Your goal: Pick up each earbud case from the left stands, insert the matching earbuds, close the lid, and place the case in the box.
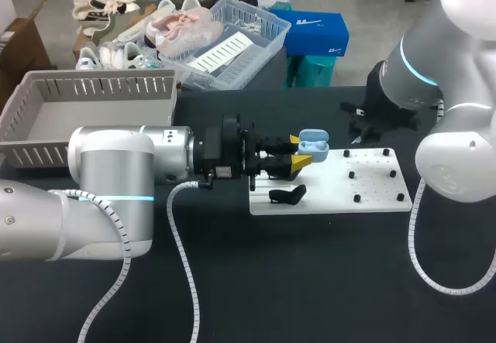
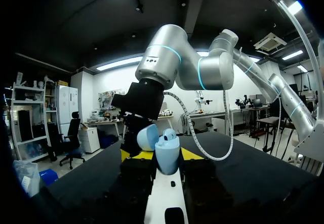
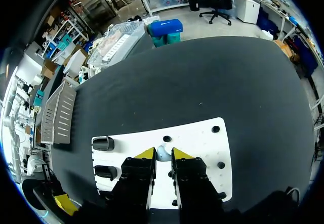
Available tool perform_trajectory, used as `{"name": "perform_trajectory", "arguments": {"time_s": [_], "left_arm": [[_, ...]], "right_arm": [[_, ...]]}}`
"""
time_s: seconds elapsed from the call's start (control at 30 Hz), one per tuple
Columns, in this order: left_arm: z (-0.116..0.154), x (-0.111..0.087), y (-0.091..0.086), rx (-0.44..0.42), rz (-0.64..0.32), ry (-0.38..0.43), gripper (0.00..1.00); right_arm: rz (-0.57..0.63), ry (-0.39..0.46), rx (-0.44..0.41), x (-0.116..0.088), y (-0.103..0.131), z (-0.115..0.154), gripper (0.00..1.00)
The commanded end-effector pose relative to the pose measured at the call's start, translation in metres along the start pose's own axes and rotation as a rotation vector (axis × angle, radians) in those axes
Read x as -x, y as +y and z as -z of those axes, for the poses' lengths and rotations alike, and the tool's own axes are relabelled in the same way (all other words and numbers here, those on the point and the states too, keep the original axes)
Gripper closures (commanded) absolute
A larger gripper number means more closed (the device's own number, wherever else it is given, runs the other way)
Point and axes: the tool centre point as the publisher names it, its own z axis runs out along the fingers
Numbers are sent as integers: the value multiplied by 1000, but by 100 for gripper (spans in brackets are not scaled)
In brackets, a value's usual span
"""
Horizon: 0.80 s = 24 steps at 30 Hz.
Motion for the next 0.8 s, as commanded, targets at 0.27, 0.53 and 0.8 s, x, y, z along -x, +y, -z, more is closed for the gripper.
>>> {"name": "perform_trajectory", "arguments": {"time_s": [0.27,0.53,0.8], "left_arm": [[-1,-1,1,0,0,0,100],[-1,-1,1,0,0,0,100],[-1,-1,1,0,0,0,100]], "right_arm": [[14,-157,-68,-31,1,85,100],[112,-220,-99,-51,28,135,100],[219,-247,-127,-64,55,166,100]]}}
